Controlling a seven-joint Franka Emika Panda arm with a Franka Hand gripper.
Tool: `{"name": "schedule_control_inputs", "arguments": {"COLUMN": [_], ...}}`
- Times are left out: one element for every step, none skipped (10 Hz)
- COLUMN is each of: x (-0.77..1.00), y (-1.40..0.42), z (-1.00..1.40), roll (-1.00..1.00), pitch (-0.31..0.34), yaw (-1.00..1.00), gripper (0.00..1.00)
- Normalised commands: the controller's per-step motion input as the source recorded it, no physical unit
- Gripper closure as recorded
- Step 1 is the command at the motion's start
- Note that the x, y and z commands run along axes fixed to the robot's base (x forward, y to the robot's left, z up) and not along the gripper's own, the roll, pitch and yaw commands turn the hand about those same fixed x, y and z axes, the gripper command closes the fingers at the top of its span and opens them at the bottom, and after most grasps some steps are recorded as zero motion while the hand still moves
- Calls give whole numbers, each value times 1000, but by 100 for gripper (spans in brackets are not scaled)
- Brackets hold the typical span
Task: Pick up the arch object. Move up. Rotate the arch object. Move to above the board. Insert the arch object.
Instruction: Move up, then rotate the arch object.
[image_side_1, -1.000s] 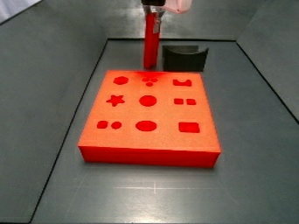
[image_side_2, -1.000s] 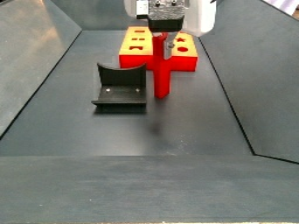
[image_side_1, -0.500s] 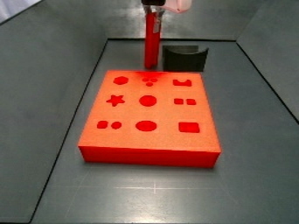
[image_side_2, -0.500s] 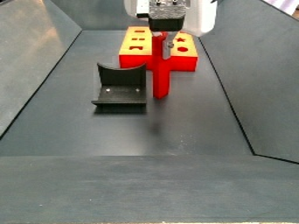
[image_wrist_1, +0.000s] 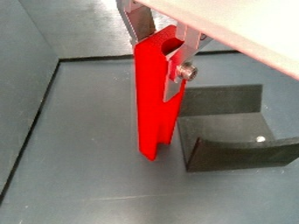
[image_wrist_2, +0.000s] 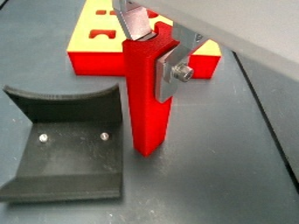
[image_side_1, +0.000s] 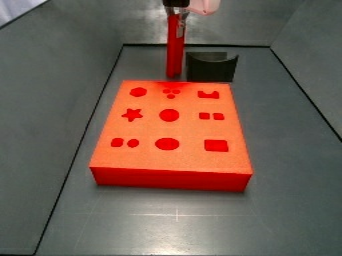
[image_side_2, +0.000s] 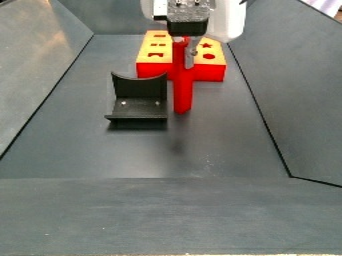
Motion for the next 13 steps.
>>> {"name": "schedule_control_inputs", "arguments": {"x": [-8,-23,-20,-10,-864,-945,-862,-740,-595,-373,-201,0,89], "y": [-63,-57,-30,-14,-64,-63,-44,-25,-9,1,3,0,-4], "z": [834,754,551,320,1000,1000,918,773,612,397,220,0,-64], "roll": [-5,-1,9,20,0,7,22,36,49,62,65,-7,-5], "pitch": [-5,1,15,29,0,-4,-38,-30,-10,4,9,26,48], "yaw": [-35,-34,-27,-23,0,3,3,2,0,1,5,1000,970], "gripper": [100,100,100,100,100,100,100,100,100,100,100,100,100]}}
